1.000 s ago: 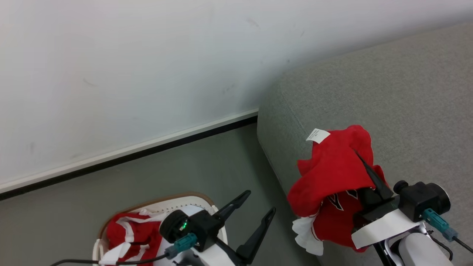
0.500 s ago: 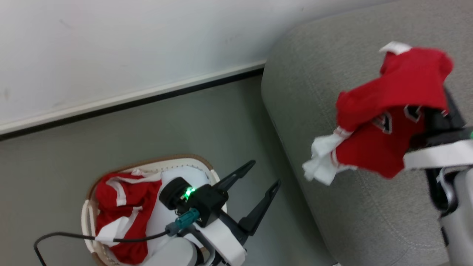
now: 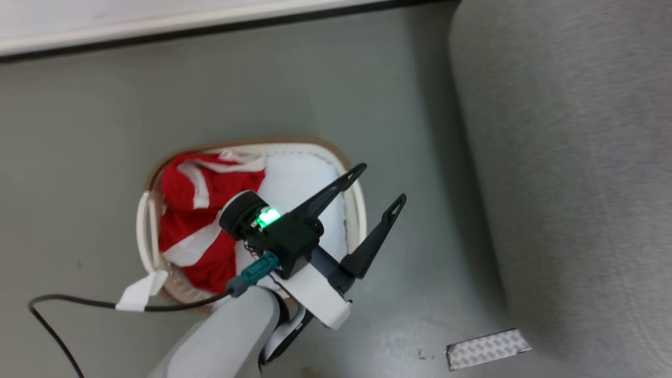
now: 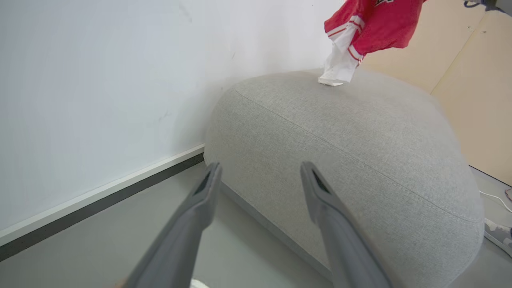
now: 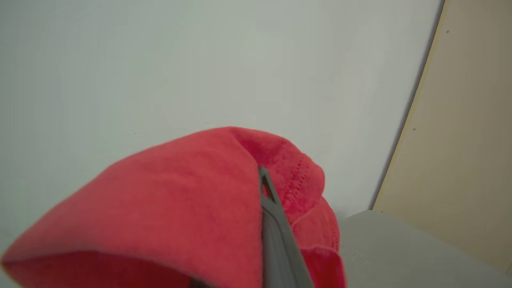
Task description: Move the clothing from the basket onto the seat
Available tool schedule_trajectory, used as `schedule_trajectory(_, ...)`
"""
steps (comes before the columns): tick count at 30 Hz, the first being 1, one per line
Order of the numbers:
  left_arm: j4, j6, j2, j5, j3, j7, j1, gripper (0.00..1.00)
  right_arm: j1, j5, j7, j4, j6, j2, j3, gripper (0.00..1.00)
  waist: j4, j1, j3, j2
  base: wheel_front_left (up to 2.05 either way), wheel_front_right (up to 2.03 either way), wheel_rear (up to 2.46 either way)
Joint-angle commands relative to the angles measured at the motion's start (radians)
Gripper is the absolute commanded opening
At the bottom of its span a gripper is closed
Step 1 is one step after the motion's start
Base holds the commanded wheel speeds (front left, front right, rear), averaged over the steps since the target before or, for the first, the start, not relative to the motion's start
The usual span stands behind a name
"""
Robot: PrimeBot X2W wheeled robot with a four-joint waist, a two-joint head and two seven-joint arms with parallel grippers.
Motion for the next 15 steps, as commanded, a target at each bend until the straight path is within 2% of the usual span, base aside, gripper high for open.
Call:
schedule_trajectory(1, -0.003, 0.005, -0.003, 0.009, 0.006, -0.009, -0.026, 1.0, -0.045, -0.087, 0.008, 0.048, -0.002, -0.034, -0.092, 0.0, 0.082, -0.0004, 0.092, 0.0, 0.0, 0.0, 0.0)
schedule_trajectory(5, 0.008, 0.01, -0.012, 0.01, 0.008, -0.022, -0.044, 1.0, -0.048, -0.253, 0.008, 0.137, -0.002, -0.032, -0.266, 0.06, 0.123, -0.0004, 0.139, 0.0, 0.0, 0.0, 0.0)
schedule_trajectory(6, 0.008, 0.01, -0.012, 0.01, 0.008, -0.022, -0.044, 1.0, -0.048, -0.253, 0.008, 0.137, -0.002, -0.032, -0.266, 0.06, 0.123, -0.0004, 0.139, 0.0, 0.0, 0.0, 0.0)
schedule_trajectory(8, 0.018, 0.013, -0.014, 0.007, 0.01, -0.026, -0.048, 1.0, -0.029, -0.327, 0.001, 0.171, -0.002, -0.013, -0.35, 0.14, 0.134, -0.0004, 0.152, 0.0, 0.0, 0.0, 0.0)
schedule_trajectory(9, 0.024, 0.014, -0.014, 0.005, 0.011, -0.031, -0.046, 1.0, -0.015, -0.362, 0.004, 0.192, -0.002, -0.003, -0.385, 0.23, 0.137, -0.0004, 0.153, 0.0, 0.0, 0.0, 0.0)
schedule_trajectory(10, 0.031, 0.014, -0.014, 0.004, 0.011, -0.034, -0.044, 1.0, -0.006, -0.397, 0.007, 0.211, -0.002, 0.009, -0.413, 0.41, 0.139, -0.0004, 0.152, 0.0, 0.0, 0.0, 0.0)
schedule_trajectory(11, 0.038, 0.013, -0.013, 0.001, 0.011, -0.036, -0.039, 1.0, 0.002, -0.424, -0.001, 0.225, -0.002, 0.016, -0.437, 0.62, 0.14, -0.0004, 0.147, 0.0, 0.0, 0.0, 0.0)
schedule_trajectory(12, 0.044, 0.013, -0.011, -0.002, 0.012, -0.04, -0.034, 1.0, 0.008, -0.452, -0.013, 0.238, -0.002, 0.024, -0.455, 0.97, 0.139, -0.0004, 0.139, 0.0, 0.0, 0.0, 0.0)
schedule_trajectory(15, 0.066, 0.02, -0.004, -0.013, 0.023, -0.046, -0.012, 1.0, 0.041, -0.52, -0.047, 0.284, -0.002, 0.053, -0.466, 1.0, 0.125, -0.0004, 0.095, 0.0, 0.0, 0.0, 0.0)
